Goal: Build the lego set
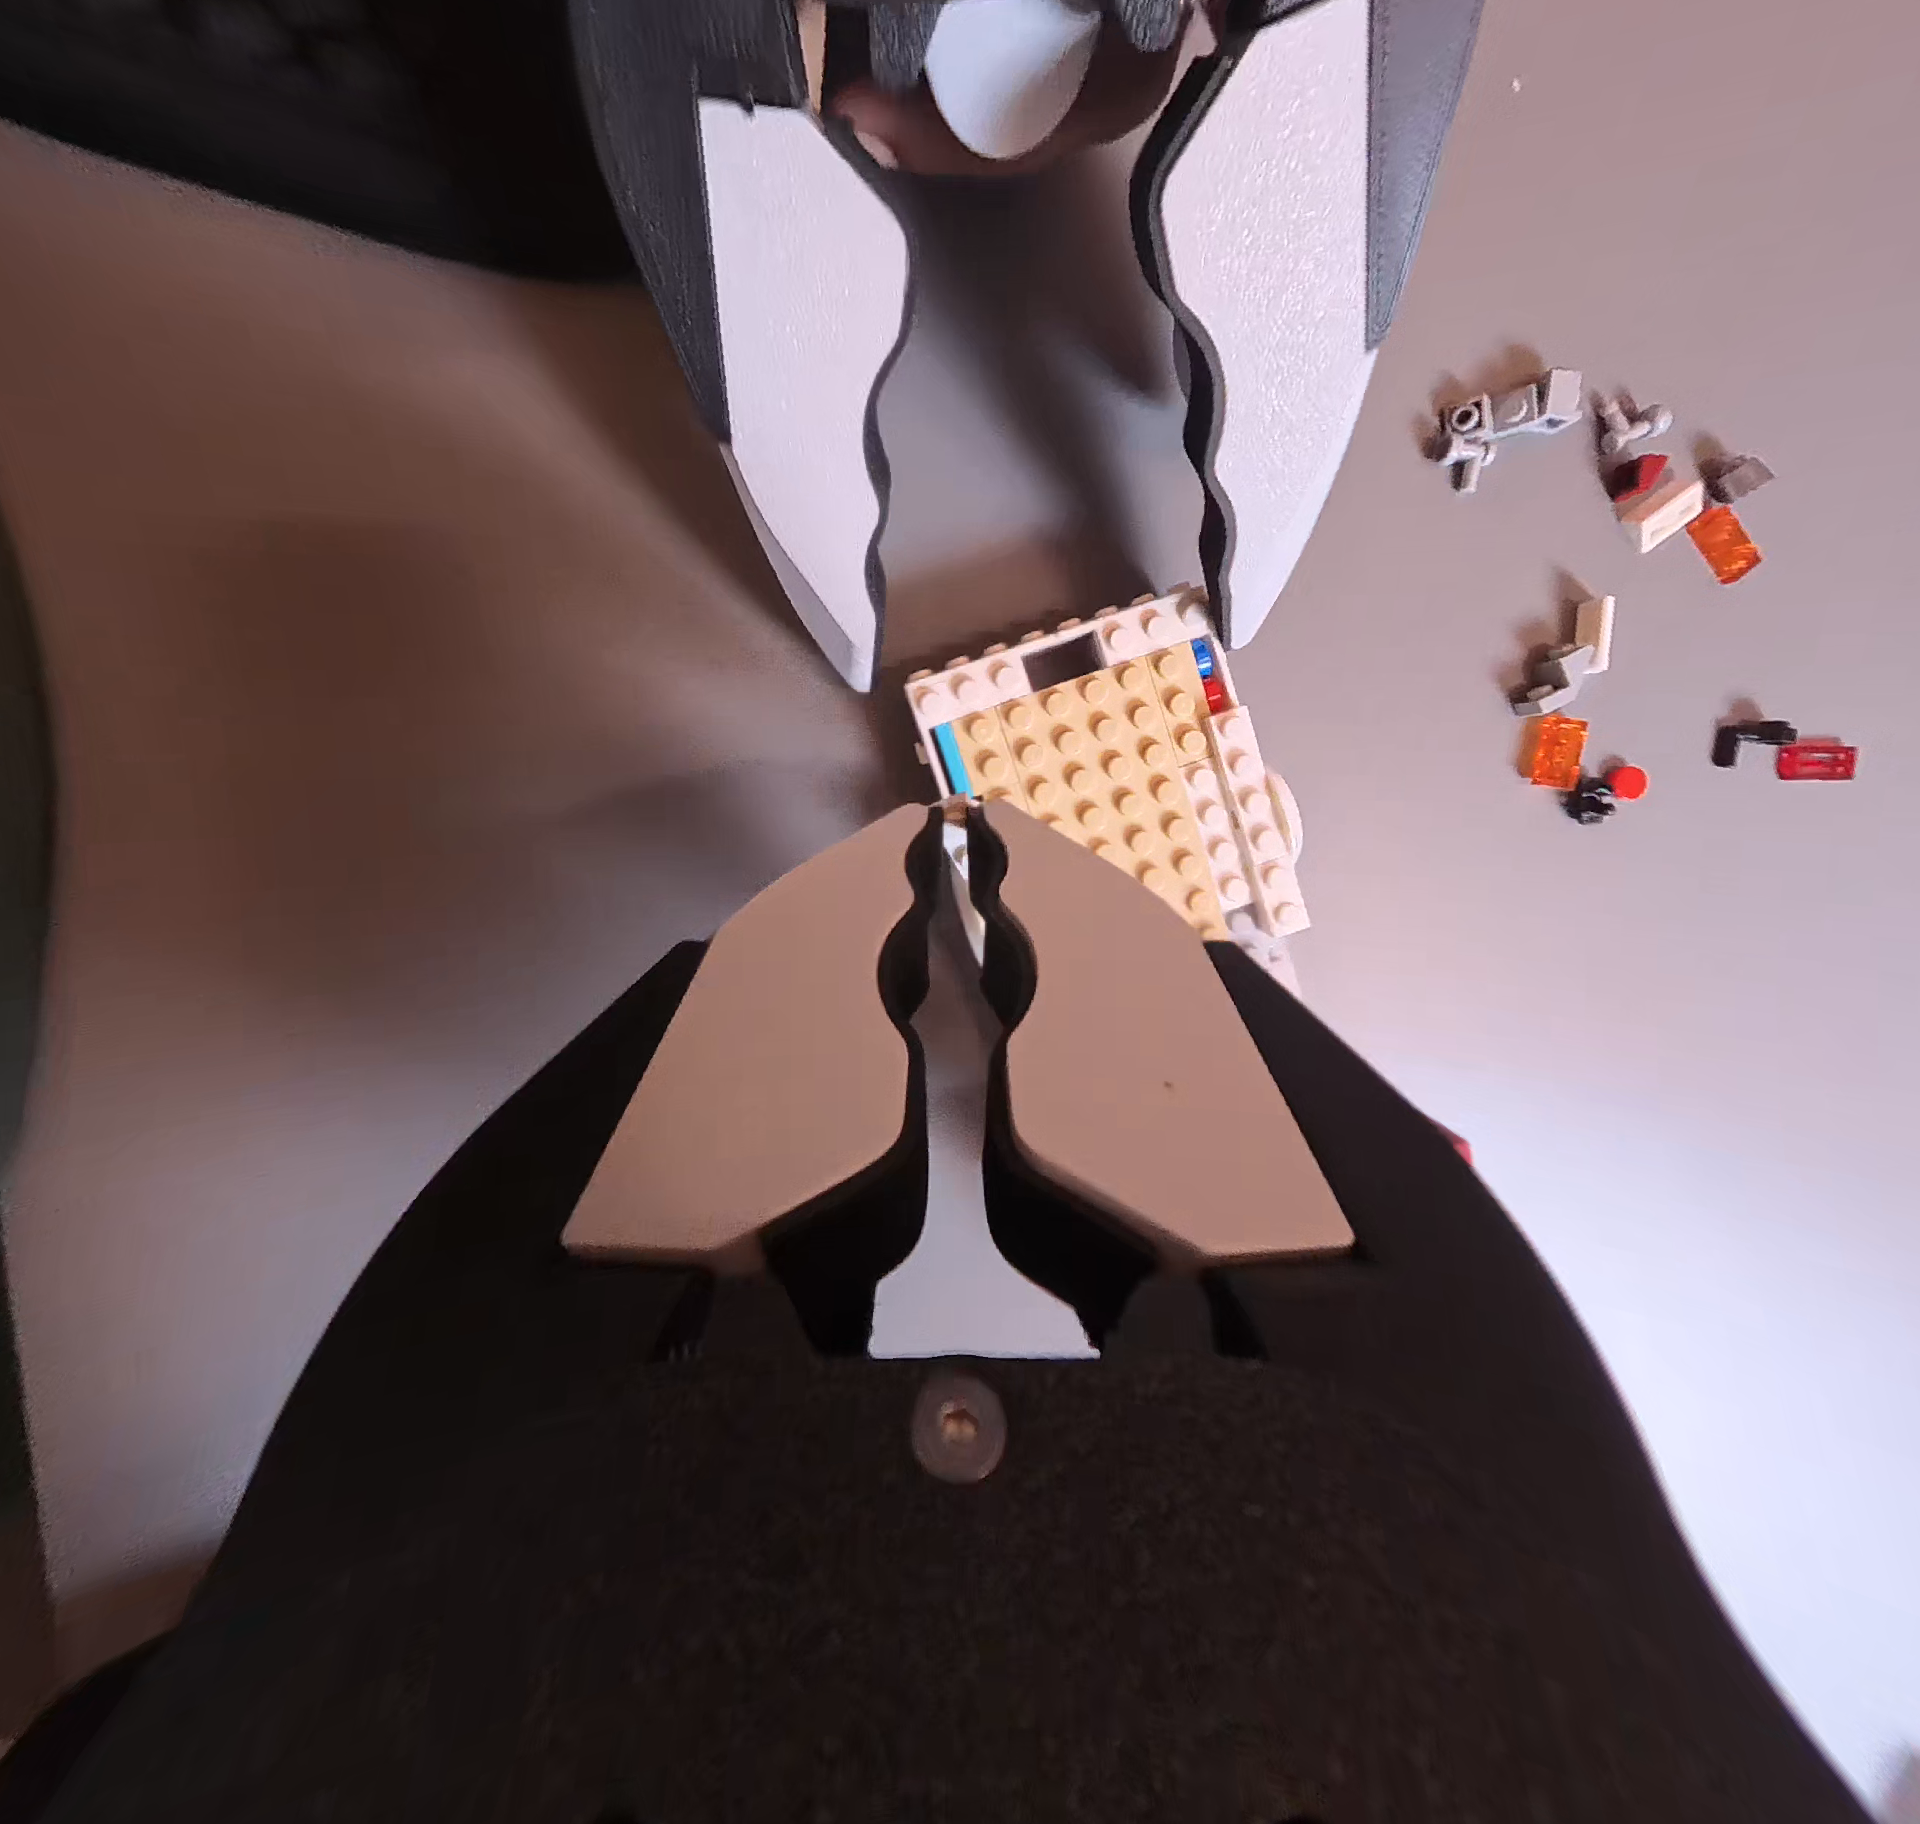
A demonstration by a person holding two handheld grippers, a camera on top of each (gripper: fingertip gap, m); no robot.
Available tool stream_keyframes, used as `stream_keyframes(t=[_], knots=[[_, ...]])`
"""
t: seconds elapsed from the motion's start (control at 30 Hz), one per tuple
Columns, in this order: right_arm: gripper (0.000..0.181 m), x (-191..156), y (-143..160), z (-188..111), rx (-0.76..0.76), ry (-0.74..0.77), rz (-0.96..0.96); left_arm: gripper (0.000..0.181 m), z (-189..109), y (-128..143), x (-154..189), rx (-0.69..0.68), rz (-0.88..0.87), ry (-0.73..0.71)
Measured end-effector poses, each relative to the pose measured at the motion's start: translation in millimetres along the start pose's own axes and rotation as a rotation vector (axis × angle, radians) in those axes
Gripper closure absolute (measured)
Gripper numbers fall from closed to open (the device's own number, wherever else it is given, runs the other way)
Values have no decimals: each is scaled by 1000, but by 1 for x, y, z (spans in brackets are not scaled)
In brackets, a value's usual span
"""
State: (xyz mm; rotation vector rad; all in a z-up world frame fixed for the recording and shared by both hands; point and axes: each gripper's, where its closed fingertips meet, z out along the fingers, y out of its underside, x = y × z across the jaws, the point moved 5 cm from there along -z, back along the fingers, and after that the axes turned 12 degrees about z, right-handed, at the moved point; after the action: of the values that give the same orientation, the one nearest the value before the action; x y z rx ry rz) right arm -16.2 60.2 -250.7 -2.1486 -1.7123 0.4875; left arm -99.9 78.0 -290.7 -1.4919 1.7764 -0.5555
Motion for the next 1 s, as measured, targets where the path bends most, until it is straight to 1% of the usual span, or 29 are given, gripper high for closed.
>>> stream_keyframes(t=[0.13, 0.3, 0.5, 0.63, 0.7, 1.0], knots=[[177, 1, 2, 8, -74, 39, -22, 114, -1, 4, -1, 30, -15, -24], [177, 3, 1, 13, -105, 23, -24, 106, -1, 5, -2, 26, -15, -33], [177, 4, -1, 14, -131, 12, -14, 109, -1, 4, -2, 24, -20, -38], [176, 4, 0, 14, -122, 3, 3, 112, -1, 4, 0, 25, -18, -39], [170, 4, 1, 14, -113, -1, 9, 112, -1, 4, 0, 26, -16, -43], [167, 5, 5, 4, -20, 36, 49, 112, 1, 3, 0, 20, -32, -49]])
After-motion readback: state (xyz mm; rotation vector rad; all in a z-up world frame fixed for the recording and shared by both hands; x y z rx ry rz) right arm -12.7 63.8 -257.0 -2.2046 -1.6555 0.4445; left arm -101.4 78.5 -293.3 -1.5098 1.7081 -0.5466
